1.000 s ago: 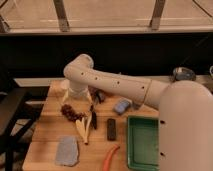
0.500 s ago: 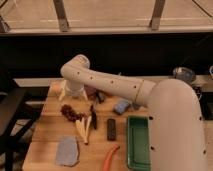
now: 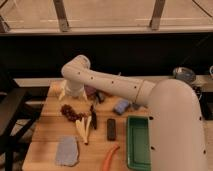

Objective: Place grapes in metal cup

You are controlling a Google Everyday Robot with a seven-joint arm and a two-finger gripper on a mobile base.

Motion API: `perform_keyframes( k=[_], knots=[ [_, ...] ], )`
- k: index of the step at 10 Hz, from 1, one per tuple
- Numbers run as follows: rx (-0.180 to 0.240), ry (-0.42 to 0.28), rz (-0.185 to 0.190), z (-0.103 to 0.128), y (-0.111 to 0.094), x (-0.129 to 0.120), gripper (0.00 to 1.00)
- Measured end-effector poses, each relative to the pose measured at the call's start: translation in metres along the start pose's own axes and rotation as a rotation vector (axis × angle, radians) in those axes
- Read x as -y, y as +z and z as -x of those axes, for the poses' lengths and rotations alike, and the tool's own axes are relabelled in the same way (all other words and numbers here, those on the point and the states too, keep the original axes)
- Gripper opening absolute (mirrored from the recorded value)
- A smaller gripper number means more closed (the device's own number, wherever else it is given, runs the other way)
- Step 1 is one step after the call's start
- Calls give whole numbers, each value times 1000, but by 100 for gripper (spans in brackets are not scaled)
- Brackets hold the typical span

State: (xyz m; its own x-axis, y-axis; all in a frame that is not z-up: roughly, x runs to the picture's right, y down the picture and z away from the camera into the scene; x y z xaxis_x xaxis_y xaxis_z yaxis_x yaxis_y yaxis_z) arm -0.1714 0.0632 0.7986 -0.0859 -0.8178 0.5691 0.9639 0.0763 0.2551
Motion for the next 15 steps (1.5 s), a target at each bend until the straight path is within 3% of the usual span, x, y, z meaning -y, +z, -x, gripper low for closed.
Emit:
perform_keyframes(
  k=[1,3,6,9,12,13,15],
  knots=[
    [3,-4,0,0,0,0,80],
    [23,-85,28,-5,11,8,80],
    [64,-208,45,-17,47,38,80],
    [123,-245,57,-18,79,40,80],
    [191,-233,58,-13,109,31,80],
    [210,-228,54,-9,116,29,78],
    [240,-233,49,4,124,27,60]
  ],
)
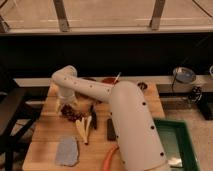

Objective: Place grapes in metal cup

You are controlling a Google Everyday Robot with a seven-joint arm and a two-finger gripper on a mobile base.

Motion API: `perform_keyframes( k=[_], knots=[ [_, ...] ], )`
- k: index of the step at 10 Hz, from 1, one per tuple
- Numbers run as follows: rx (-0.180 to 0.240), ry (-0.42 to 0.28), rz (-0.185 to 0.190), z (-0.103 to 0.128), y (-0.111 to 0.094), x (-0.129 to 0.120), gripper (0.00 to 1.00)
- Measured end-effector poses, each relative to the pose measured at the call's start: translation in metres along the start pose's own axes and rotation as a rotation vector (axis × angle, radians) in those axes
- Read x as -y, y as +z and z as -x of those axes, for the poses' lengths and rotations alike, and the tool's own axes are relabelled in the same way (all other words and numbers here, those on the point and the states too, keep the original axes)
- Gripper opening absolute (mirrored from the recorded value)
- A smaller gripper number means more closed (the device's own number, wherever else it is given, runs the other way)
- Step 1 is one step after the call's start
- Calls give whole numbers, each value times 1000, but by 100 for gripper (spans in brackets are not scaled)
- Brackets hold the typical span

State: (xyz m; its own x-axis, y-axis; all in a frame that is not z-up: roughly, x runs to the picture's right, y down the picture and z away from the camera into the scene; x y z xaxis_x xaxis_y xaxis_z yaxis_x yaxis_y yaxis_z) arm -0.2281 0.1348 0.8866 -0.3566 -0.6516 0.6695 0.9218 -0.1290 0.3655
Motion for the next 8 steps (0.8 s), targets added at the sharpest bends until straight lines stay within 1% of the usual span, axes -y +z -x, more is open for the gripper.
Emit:
perform_keyframes(
  k=[2,3,4,5,6,8],
  knots=[
    [17,1,-4,11,5,0,40],
    [8,7,-6,14,3,0,29],
    [-13,18,-16,15,-5,-1,20],
    [-51,41,-52,15,-22,-1,8],
    [-83,66,-106,14,-41,-2,1],
    [-137,114,-183,11,-76,-1,0]
  ],
)
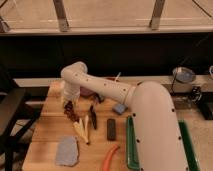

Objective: Place grapes in metal cup

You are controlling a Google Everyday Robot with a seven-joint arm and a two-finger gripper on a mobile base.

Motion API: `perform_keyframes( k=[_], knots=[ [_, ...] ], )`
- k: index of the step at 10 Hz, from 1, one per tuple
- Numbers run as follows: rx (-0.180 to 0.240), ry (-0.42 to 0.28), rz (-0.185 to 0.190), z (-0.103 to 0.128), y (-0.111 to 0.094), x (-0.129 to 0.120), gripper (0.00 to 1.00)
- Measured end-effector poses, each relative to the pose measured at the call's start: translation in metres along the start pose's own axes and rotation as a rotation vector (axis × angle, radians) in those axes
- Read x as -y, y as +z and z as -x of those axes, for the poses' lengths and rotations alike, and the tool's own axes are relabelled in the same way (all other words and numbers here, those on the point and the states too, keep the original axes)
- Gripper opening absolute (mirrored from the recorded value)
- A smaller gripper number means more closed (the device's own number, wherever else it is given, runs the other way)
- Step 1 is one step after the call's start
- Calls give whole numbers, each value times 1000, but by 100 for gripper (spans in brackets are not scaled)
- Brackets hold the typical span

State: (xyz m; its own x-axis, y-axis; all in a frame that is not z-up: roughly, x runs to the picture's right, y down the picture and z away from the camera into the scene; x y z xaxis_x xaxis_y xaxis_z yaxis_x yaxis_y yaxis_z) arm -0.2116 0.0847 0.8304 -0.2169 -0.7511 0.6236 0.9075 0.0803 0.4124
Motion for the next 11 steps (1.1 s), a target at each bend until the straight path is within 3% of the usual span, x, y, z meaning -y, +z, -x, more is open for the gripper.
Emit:
perform_keyframes(
  k=[1,3,5,7,9,11],
  knots=[
    [-40,51,-42,-6,-24,0,0],
    [-112,143,-66,-13,-66,-20,0],
    [-167,229,-55,-13,-98,-50,0],
    [-219,345,-29,-12,-131,-97,0],
    [-248,438,-7,-11,-154,-134,0],
    [-248,448,-4,-10,-156,-138,0]
  ],
)
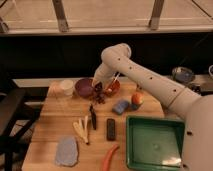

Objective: Place grapes in metal cup

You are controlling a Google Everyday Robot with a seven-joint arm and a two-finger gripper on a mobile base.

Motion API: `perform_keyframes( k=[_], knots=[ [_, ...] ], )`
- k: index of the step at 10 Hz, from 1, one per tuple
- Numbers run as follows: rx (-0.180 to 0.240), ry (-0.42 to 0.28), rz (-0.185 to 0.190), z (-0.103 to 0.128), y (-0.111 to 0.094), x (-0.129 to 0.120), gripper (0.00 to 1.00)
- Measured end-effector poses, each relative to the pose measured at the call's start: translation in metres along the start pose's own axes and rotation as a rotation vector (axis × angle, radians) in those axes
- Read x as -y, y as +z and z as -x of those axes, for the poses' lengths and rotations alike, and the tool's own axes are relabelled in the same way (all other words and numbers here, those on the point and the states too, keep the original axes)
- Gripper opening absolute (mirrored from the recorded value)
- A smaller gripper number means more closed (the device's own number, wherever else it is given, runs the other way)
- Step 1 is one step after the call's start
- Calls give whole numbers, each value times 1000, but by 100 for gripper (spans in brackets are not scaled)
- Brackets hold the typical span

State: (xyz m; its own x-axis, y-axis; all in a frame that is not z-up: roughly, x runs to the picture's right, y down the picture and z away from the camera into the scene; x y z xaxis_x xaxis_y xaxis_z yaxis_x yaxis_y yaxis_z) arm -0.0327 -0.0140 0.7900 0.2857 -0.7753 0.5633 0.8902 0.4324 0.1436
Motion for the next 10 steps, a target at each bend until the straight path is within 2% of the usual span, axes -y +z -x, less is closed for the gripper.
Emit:
perform_keyframes(
  k=[6,8,10],
  knots=[
    [-2,2,0,-1,0,0,0],
    [-26,51,-8,-8,-5,-6,0],
    [-69,128,-16,-23,-23,-31,0]
  ],
)
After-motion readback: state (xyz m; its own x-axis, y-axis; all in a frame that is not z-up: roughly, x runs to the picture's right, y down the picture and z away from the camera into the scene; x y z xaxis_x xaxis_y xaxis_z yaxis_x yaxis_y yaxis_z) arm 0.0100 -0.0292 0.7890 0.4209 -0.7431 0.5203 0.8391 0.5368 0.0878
